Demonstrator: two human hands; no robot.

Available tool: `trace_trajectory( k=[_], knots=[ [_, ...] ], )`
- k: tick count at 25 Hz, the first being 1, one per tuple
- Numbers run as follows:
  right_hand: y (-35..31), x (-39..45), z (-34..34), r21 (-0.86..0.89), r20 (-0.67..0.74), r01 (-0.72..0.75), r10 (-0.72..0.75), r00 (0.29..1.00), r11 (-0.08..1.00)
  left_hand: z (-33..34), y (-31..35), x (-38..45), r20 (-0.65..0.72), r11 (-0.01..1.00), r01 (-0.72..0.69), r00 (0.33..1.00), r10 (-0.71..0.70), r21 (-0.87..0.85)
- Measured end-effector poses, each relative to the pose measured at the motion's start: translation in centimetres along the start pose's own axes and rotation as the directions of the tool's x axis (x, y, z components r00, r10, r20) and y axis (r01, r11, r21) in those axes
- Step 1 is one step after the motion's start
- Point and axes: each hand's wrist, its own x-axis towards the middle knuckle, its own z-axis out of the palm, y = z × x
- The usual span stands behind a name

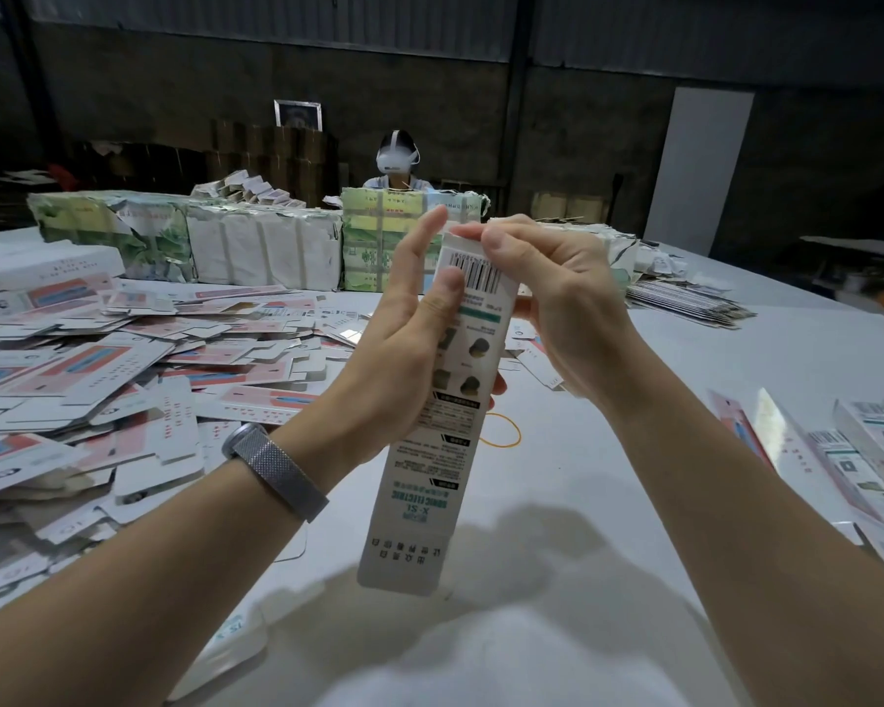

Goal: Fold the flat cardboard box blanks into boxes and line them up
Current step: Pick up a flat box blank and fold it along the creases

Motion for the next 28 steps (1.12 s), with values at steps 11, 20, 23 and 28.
trace_trajectory(
  k=[11, 20, 23, 28],
  knots=[
    [-0.5, -0.2, 0.2, 0.127, 0.020, -0.044, 0.042, 0.999, 0.991, 0.3, 0.3, -0.1, -0.008, 0.998, -0.057, 0.998, 0.058, 0.006],
    [-0.3, -0.2, 1.5, -0.154, -0.040, 0.093, -0.100, 0.994, 0.984, 0.4, 0.6, 0.0, -0.098, 0.998, -0.060, 0.993, 0.060, 0.001],
    [-0.4, -0.2, 2.5, -0.465, -0.181, 0.052, -0.152, 0.972, 0.884, 0.9, 1.1, 0.2, -0.164, 0.999, -0.029, 0.986, 0.024, -0.032],
    [-1.6, -0.3, 3.3, -0.621, -0.196, -0.013, -0.139, 0.971, 0.784, 1.1, 2.1, 0.5, -0.158, 1.000, 0.028, 0.987, -0.029, -0.005]
  ],
)
